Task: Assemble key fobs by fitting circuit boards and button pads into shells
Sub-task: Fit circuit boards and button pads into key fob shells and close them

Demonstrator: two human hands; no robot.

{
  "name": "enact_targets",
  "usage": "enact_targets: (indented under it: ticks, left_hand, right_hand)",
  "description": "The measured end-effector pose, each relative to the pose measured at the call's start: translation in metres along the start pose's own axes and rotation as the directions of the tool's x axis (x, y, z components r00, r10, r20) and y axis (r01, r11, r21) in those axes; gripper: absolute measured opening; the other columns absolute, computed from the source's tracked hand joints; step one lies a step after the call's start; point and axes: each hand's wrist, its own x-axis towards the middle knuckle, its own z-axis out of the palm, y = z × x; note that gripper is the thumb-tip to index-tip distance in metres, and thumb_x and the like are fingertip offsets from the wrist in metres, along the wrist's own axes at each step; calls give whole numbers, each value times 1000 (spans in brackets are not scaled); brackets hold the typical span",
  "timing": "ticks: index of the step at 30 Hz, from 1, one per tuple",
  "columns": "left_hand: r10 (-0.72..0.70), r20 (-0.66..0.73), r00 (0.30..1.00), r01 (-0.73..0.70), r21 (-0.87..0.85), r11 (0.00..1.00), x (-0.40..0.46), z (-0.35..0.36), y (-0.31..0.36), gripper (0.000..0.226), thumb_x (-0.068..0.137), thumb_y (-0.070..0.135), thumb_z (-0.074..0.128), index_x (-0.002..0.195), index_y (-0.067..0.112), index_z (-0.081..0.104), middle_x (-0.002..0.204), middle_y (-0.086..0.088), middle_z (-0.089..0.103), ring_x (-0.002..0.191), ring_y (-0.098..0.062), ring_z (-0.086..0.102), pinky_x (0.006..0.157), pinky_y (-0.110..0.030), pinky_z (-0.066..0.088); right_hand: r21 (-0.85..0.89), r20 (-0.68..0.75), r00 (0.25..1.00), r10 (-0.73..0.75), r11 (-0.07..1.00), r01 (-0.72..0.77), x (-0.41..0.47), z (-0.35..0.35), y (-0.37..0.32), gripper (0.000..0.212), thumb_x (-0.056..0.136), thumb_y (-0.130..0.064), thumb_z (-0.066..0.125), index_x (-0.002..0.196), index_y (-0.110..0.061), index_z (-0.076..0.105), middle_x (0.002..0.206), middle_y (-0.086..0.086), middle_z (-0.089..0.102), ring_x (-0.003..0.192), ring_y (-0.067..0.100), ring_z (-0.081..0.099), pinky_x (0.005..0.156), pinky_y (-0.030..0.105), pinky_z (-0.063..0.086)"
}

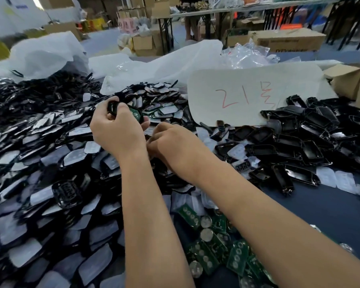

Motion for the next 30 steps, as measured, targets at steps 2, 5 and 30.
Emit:
enact_targets:
  ticks: [2, 5, 30]
  left_hand:
    - [-19, 7, 1000, 19, -22, 1000, -1, 1, 1, 18, 91, 5, 57, 101, 7, 72, 87, -9, 65, 53, -30, 66, 48, -31, 56]
    - [-30, 19, 999, 32, -68, 997, -5, 3, 4, 17, 92, 4, 57, 100, 6, 72, 83, -2, 65, 50, -25, 66, 49, -31, 56]
    - [-42, 949, 313, -503, 203, 840, -174, 95, -67, 19, 81, 21, 83, 99, 27, 79, 84, 16, 72, 80, 5, 62, 78, -16, 45]
  right_hand:
    - [-7, -28, 1000, 2, 1000, -3, -2, 0, 0, 25, 101, -22, 56, 115, -34, 73, 109, -15, 71, 118, 12, 50, 94, 32, 44]
    - [-14, -58, 998, -1, 1000, 0, -6, -3, -2, 22, 101, -21, 54, 114, -29, 70, 108, -13, 69, 117, 15, 51, 93, 33, 42]
    - [964, -76, 166, 983, 115, -239, -223, -30, 111, 24, 97, -2, 67, 96, -24, 77, 86, -1, 80, 79, 11, 75, 65, 21, 58]
